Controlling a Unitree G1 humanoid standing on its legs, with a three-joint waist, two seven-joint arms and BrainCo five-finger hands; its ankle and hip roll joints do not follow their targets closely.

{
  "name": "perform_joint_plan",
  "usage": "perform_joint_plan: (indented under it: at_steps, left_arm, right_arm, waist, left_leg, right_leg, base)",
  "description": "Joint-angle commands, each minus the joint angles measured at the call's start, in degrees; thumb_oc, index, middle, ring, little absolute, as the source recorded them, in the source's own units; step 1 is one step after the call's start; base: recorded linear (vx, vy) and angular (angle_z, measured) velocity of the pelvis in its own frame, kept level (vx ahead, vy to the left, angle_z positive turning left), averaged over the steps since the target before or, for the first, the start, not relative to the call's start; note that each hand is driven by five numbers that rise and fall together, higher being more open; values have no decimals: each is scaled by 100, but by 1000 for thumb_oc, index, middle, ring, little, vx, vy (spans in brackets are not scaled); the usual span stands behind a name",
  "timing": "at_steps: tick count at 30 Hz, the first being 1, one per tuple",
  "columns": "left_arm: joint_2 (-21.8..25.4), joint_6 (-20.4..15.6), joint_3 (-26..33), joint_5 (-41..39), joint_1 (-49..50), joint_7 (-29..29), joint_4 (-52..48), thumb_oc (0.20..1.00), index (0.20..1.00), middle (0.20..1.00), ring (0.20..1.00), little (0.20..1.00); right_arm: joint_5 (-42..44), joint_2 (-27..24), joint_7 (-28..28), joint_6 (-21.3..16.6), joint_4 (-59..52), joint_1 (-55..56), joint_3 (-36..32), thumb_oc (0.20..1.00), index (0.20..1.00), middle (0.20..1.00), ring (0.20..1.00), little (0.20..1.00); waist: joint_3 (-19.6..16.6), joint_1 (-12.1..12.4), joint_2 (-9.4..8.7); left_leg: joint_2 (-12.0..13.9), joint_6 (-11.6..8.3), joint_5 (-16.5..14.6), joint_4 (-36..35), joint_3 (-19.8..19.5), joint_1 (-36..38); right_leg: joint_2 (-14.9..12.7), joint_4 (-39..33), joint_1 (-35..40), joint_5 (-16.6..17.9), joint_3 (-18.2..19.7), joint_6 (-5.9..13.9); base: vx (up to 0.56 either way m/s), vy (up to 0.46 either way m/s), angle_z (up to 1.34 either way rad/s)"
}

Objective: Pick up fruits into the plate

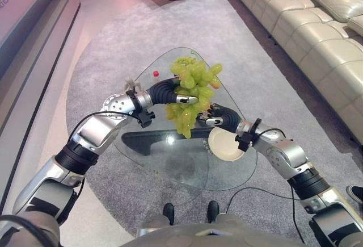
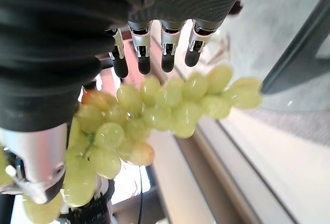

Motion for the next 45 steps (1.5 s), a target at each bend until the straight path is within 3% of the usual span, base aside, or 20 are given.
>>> perform_joint_plan:
  at_steps: [1, 6, 18, 19, 20, 44, 45]
  left_arm:
    - [-122, -415, -116, -453, -558, 4, -52, 200, 200, 200, 200, 200]
    - [-224, -382, -209, -582, -548, -35, -81, 200, 200, 200, 200, 200]
    - [-383, -363, -220, -752, -339, -84, -229, 200, 200, 200, 200, 200]
    - [-392, -355, -213, -743, -322, -89, -230, 200, 200, 200, 200, 200]
    - [-387, -366, -210, -747, -318, -102, -205, 200, 200, 200, 200, 200]
    - [-411, -278, -38, -760, -93, -42, -279, 200, 200, 200, 200, 200]
    - [-434, -234, -13, -779, -72, -20, -252, 451, 451, 451, 451, 451]
  right_arm:
    - [467, 156, 386, -43, -308, -93, 228, 1000, 1000, 1000, 1000, 1000]
    - [835, 296, 562, 205, -443, -87, 397, 1000, 1000, 1000, 1000, 1000]
    - [1009, 460, 647, 153, -629, -53, 570, 1000, 1000, 1000, 1000, 1000]
    - [1021, 468, 654, 149, -638, -49, 575, 743, 743, 743, 743, 743]
    - [1030, 462, 633, 121, -630, -51, 572, 200, 200, 200, 200, 200]
    - [998, 455, 493, 162, -656, 91, 495, 200, 200, 200, 200, 200]
    - [1001, 467, 425, 118, -647, 100, 480, 200, 200, 200, 200, 200]
  waist:
    - [-472, 53, -193]
    - [-516, 59, -202]
    - [-552, 88, -217]
    - [-559, 92, -219]
    - [-563, 91, -220]
    - [-530, 99, -200]
    - [-524, 103, -199]
  left_leg:
    - [-244, 132, -721, 224, 388, 113]
    - [-242, 138, -722, 183, 391, 187]
    - [-232, 159, -733, 171, 392, 227]
    - [-231, 159, -733, 166, 393, 234]
    - [-231, 160, -732, 162, 395, 241]
    - [-231, 181, -750, 151, 383, 300]
    - [-228, 181, -752, 150, 377, 307]
  right_leg:
    - [-150, 173, 201, -419, -73, 332]
    - [-125, 134, 273, -428, -64, 321]
    - [-94, 107, 311, -442, -24, 303]
    - [-92, 102, 316, -439, -23, 303]
    - [-88, 97, 321, -437, -19, 300]
    - [-82, 71, 374, -445, -8, 290]
    - [-85, 67, 383, -445, -13, 289]
  base:
    - [34, -5, 0]
    - [35, -9, -1]
    - [3, -1, 0]
    - [0, 0, 0]
    - [0, 0, 0]
    - [0, 0, 0]
    - [0, 0, 0]
